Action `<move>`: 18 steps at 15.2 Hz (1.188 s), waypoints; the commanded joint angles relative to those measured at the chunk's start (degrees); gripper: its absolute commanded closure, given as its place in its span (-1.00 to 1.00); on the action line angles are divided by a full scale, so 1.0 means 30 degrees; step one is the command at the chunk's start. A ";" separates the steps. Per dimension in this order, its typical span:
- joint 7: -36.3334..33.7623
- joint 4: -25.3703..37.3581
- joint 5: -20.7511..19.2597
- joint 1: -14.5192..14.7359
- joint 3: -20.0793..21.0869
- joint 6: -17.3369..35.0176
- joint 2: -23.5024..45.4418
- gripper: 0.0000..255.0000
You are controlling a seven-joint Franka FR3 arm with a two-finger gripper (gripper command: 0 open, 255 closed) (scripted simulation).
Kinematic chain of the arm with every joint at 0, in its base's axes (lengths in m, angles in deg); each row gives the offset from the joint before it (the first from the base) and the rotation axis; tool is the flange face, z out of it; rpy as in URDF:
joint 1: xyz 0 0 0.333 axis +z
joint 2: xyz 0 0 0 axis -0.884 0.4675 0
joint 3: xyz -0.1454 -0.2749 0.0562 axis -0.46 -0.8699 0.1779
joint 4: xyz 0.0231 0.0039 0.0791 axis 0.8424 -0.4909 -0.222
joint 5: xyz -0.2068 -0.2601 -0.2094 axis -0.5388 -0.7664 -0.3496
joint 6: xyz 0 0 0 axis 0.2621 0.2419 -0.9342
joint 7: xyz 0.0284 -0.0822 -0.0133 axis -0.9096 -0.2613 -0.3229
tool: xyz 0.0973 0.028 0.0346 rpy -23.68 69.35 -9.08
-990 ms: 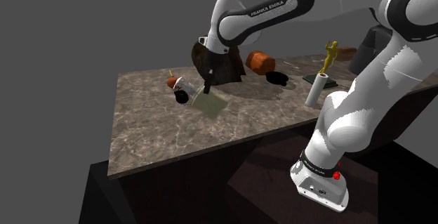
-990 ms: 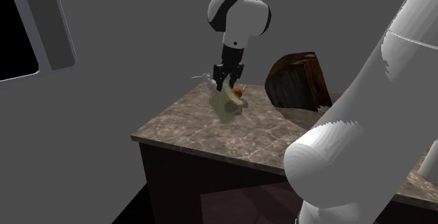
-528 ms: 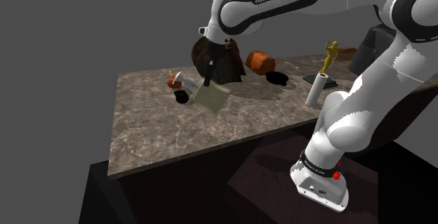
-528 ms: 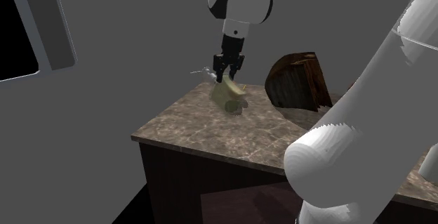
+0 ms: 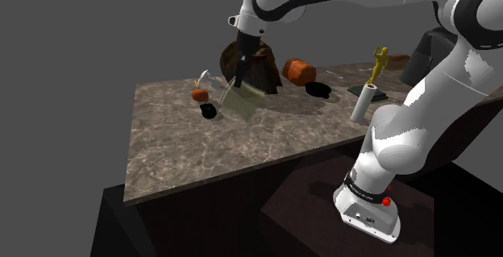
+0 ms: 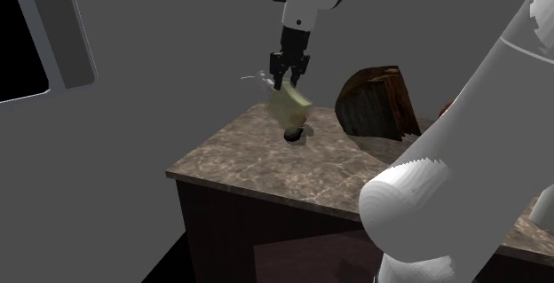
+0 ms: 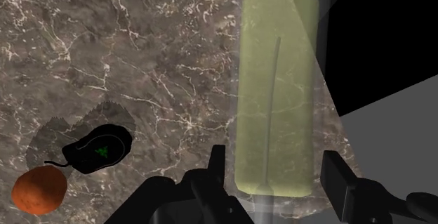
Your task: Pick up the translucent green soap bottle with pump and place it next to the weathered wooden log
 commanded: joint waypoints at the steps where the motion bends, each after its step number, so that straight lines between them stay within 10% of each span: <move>1: -0.0091 0.0412 -0.0035 -0.0001 0.0011 -0.0505 -0.0102 1.00; 18: -0.0649 0.5041 -0.0196 -0.0010 -0.0033 -0.4828 0.0173 1.00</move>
